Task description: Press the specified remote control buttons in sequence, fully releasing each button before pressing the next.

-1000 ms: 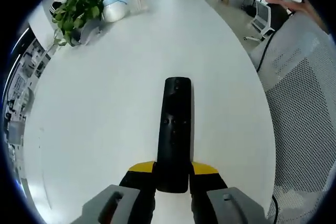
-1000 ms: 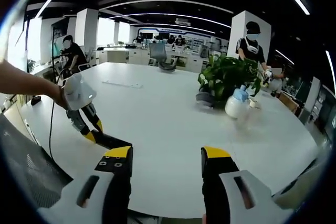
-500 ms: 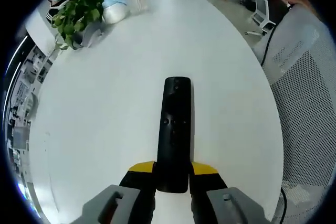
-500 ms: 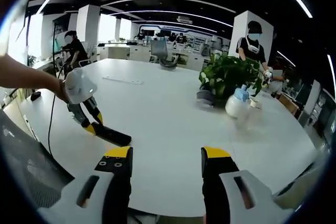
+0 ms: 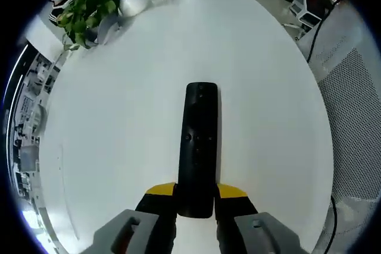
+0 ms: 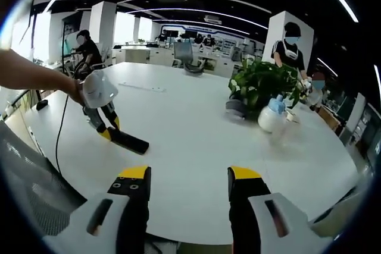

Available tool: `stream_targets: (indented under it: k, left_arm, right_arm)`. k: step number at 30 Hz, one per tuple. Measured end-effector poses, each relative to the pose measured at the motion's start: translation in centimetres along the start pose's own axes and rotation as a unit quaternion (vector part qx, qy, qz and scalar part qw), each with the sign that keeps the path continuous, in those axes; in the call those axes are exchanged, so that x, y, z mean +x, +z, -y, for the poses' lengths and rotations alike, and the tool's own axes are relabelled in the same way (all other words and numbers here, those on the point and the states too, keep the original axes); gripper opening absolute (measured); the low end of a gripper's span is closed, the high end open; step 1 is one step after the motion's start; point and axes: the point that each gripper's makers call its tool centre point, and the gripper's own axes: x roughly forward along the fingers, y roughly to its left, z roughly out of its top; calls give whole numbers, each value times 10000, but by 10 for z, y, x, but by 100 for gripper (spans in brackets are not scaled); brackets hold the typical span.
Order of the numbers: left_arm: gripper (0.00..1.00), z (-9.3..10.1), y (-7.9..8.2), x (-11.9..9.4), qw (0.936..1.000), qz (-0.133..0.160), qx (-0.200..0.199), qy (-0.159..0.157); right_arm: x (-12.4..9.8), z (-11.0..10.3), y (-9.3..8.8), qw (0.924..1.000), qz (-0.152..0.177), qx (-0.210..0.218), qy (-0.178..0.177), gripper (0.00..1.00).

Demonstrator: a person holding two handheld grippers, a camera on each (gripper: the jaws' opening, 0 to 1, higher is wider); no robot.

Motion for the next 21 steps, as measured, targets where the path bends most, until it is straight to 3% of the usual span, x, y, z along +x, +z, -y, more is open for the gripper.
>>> stream_targets:
  k: [21]
  left_arm:
    - [23, -17, 3, 2, 9998, -33, -74, 197]
  right_arm:
    - [2, 1, -4, 9999, -108, 18, 19, 52]
